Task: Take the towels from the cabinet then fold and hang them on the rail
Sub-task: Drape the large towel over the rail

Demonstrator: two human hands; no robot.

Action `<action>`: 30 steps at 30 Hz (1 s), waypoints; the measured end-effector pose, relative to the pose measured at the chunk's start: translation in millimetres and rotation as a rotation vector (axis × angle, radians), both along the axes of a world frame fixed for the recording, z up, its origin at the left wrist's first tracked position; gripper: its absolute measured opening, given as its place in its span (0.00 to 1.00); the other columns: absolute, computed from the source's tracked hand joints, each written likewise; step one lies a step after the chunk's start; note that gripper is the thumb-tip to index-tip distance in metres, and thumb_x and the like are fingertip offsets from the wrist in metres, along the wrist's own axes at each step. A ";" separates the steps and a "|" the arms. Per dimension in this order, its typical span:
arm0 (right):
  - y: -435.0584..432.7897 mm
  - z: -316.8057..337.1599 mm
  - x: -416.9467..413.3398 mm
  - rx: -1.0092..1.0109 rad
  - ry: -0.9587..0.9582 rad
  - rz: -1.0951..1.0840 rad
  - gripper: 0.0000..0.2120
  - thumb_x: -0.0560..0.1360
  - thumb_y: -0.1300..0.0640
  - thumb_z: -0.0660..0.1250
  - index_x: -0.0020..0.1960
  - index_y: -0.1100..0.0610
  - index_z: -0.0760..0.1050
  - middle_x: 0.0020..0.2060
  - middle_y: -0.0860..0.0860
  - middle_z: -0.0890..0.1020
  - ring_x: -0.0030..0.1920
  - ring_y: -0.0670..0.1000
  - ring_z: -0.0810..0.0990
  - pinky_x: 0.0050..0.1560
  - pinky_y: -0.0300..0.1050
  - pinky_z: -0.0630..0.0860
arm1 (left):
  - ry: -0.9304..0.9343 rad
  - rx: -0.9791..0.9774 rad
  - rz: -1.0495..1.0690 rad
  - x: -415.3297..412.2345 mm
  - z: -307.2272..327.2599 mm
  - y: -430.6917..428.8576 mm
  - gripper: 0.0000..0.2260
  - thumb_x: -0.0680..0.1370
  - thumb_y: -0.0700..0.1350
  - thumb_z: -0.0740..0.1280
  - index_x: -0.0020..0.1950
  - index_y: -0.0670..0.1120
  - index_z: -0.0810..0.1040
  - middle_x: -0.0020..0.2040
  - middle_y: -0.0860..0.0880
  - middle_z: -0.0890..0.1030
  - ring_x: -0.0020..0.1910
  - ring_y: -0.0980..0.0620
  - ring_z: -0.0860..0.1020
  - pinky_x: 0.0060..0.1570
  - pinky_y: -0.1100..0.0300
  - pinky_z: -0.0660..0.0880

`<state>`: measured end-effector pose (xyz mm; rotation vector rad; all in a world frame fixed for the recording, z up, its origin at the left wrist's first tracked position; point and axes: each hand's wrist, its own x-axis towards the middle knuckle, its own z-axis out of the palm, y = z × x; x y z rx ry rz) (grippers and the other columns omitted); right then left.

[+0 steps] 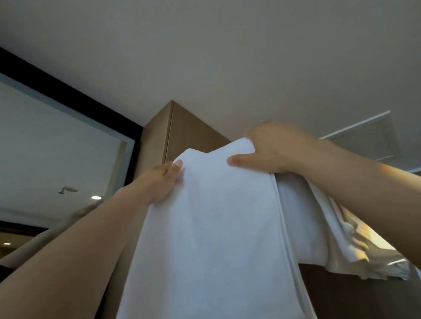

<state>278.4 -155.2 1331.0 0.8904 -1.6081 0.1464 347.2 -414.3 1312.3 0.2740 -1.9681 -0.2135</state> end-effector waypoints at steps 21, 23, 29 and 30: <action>-22.0 5.0 -5.5 -0.229 0.016 -0.010 0.29 0.79 0.35 0.54 0.59 0.60 0.77 0.58 0.58 0.79 0.59 0.60 0.77 0.47 0.48 0.63 | 0.240 -0.007 -0.050 -0.6 -30.9 -10.9 0.20 0.82 0.59 0.53 0.62 0.45 0.69 0.65 0.45 0.69 0.64 0.46 0.68 0.58 0.56 0.65; -21.5 6.6 -6.7 -0.231 0.013 -0.007 0.29 0.79 0.35 0.55 0.58 0.60 0.77 0.57 0.58 0.80 0.58 0.60 0.77 0.47 0.47 0.64 | 0.290 0.056 -0.046 5.9 -50.6 -8.3 0.17 0.81 0.59 0.56 0.57 0.46 0.67 0.54 0.47 0.73 0.54 0.45 0.72 0.43 0.62 0.66; -21.7 5.9 -2.4 -0.204 -0.007 -0.056 0.30 0.79 0.35 0.54 0.60 0.61 0.76 0.59 0.59 0.79 0.60 0.60 0.77 0.48 0.48 0.64 | 0.245 0.430 -0.324 4.8 -108.5 -1.5 0.16 0.80 0.56 0.62 0.44 0.45 0.80 0.49 0.45 0.84 0.46 0.47 0.82 0.50 0.55 0.77; -21.3 5.4 -2.2 -0.201 -0.017 -0.062 0.31 0.79 0.34 0.54 0.60 0.60 0.76 0.59 0.59 0.79 0.60 0.60 0.76 0.48 0.48 0.65 | 0.266 0.439 -0.350 7.2 -108.4 0.1 0.16 0.80 0.55 0.64 0.42 0.45 0.80 0.47 0.45 0.84 0.46 0.45 0.82 0.51 0.53 0.78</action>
